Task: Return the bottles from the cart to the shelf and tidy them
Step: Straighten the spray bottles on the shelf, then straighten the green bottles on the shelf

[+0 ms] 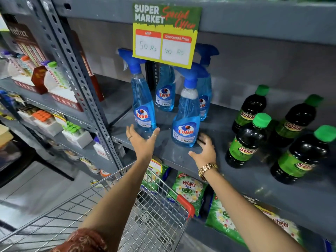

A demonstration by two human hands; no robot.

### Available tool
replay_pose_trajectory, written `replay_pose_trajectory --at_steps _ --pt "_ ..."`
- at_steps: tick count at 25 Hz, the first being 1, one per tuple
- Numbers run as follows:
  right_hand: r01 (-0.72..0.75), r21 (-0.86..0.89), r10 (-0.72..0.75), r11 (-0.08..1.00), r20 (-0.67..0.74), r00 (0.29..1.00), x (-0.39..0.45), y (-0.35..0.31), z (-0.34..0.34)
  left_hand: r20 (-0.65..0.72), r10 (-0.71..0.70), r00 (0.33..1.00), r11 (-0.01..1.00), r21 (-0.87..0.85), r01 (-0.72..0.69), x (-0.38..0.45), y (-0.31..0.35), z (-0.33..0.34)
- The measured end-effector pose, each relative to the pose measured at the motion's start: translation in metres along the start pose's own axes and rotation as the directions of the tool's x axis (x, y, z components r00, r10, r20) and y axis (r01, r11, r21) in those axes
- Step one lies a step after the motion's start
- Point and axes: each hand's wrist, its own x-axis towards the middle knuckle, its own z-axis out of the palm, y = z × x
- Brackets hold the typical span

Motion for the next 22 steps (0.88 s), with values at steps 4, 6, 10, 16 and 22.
replay_pose_trajectory --at_steps 4,6,10,16,22 --pt "0.124 -0.061 -0.13 0.99 -0.1 0.987 -0.033 0.008 -0.033 -0.032 0.129 0.991 0.991 0.044 -0.127 -0.045 0.018 0.006" --pt "0.159 -0.081 -0.172 0.984 -0.199 0.965 -0.048 0.011 -0.056 0.036 0.159 0.987 0.986 0.037 -0.16 -0.066 0.032 0.011" --pt "0.204 -0.15 -0.249 0.967 -0.417 0.874 -0.069 0.015 -0.109 0.168 0.174 0.97 0.985 -0.013 -0.174 -0.104 0.058 0.034" --pt "0.116 -0.176 -0.198 0.978 -0.584 0.788 -0.07 0.026 -0.18 0.431 0.163 0.887 0.98 0.032 -0.196 -0.152 0.069 0.083" --pt "-0.039 -0.114 -0.035 0.993 -0.581 0.813 -0.048 0.043 -0.214 0.636 0.075 0.768 0.989 0.053 -0.14 -0.169 0.066 0.122"
